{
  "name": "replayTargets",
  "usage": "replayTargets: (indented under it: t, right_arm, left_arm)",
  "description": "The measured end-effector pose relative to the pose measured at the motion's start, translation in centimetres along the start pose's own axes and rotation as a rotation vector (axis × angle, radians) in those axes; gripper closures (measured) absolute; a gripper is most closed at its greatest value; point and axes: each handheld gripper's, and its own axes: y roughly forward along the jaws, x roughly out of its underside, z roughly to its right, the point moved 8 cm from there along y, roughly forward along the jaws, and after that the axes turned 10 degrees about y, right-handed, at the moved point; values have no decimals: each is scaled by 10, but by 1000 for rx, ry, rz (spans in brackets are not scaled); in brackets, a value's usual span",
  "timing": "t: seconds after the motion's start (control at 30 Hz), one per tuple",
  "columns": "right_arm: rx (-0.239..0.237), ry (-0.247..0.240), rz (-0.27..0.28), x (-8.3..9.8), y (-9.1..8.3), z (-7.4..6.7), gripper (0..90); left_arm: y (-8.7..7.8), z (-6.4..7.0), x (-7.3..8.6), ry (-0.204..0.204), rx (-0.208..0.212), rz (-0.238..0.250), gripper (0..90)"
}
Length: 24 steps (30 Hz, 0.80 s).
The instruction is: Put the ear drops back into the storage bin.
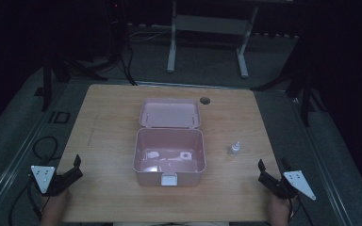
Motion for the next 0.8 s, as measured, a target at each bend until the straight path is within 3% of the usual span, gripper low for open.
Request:
replayTargets:
  t: [0.1,0.27,0.33,0.43,0.53,0.8]
  right_arm:
    - [-9,25,-17,1,1,0,136]
    - [-10,-5,-35,3,3,-3,136]
    - [-47,-22,-81,4,7,-10,142]
    - [-54,-26,-129,6,9,-15,141]
    - [-29,-30,-200,11,11,-17,135]
    - [-38,-46,-258,16,9,-24,135]
  left_arm:
    - [0,1,0,0,6,4,3]
    - [0,1,0,2,11,5,3]
    - [0,1,0,4,16,4,3]
    - [0,2,-1,-3,27,8,3]
    - [0,2,0,-4,29,5,3]
    - [0,5,0,7,51,-3,3]
